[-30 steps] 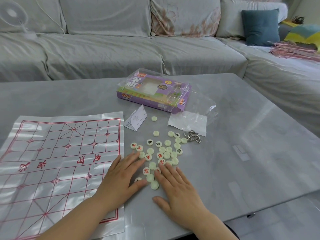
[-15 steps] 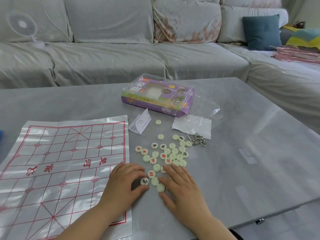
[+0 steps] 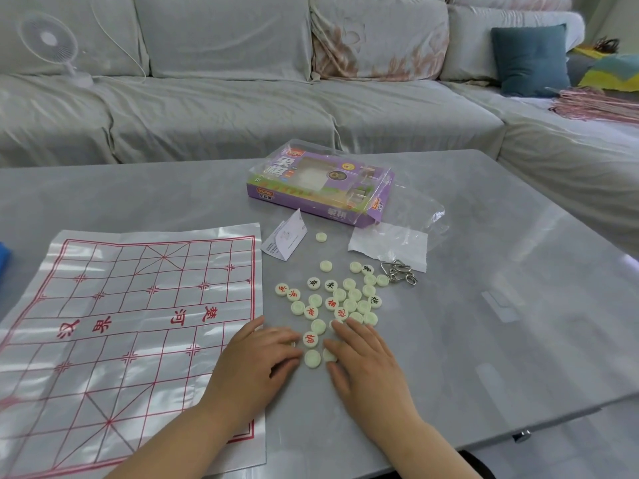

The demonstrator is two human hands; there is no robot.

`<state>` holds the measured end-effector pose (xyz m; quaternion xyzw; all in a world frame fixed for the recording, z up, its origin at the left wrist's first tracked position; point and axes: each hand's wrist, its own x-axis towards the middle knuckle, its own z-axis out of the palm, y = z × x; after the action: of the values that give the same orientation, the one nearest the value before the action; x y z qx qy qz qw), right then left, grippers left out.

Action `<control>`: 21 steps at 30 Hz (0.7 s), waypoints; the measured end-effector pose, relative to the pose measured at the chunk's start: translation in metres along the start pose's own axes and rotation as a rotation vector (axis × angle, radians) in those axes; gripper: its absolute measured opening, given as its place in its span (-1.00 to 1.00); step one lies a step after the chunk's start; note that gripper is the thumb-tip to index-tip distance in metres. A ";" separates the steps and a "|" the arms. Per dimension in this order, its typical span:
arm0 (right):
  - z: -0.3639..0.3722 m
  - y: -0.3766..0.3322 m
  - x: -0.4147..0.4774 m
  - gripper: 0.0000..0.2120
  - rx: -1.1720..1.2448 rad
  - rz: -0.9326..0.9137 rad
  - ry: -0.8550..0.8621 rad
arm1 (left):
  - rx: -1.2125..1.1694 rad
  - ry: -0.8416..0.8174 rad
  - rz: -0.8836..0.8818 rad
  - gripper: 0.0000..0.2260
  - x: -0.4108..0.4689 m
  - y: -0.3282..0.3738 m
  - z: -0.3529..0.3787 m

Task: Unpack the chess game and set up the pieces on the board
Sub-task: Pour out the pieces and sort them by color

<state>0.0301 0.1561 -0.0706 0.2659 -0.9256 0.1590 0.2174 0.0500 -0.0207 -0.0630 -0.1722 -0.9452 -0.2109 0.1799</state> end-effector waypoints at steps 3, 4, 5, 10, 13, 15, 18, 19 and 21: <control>0.001 0.000 0.002 -0.70 0.047 -0.001 -0.006 | 0.003 0.025 -0.010 -0.74 0.000 0.000 -0.004; 0.000 0.001 0.005 -0.71 0.088 -0.006 0.002 | -0.003 0.053 -0.026 -0.75 0.001 -0.001 -0.006; -0.002 0.002 0.010 -0.73 0.148 0.000 0.008 | -0.009 0.088 -0.040 -0.74 0.003 -0.003 -0.008; -0.010 0.014 0.051 -0.64 0.178 0.120 -0.065 | 0.124 0.028 -0.227 -0.74 0.020 -0.014 -0.019; -0.009 0.024 0.081 -0.66 0.196 0.237 -0.294 | 0.108 -0.128 -0.409 -0.55 0.028 -0.021 -0.017; -0.006 0.028 0.102 -0.64 0.162 0.278 -0.383 | 0.122 -0.190 -0.428 -0.27 0.026 -0.027 -0.012; 0.006 0.027 0.129 -0.62 0.116 0.281 -0.470 | 0.145 -0.208 -0.426 -0.14 0.026 -0.031 -0.010; 0.011 0.027 0.136 -0.62 0.106 0.283 -0.499 | 0.151 -0.199 -0.422 -0.14 0.026 -0.030 -0.010; 0.019 0.027 0.148 -0.60 0.072 0.268 -0.527 | 0.156 -0.195 -0.413 -0.15 0.025 -0.030 -0.009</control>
<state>-0.1042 0.1070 -0.0199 0.1812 -0.9707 0.1447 -0.0629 0.0186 -0.0439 -0.0549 0.0195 -0.9867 -0.1522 0.0537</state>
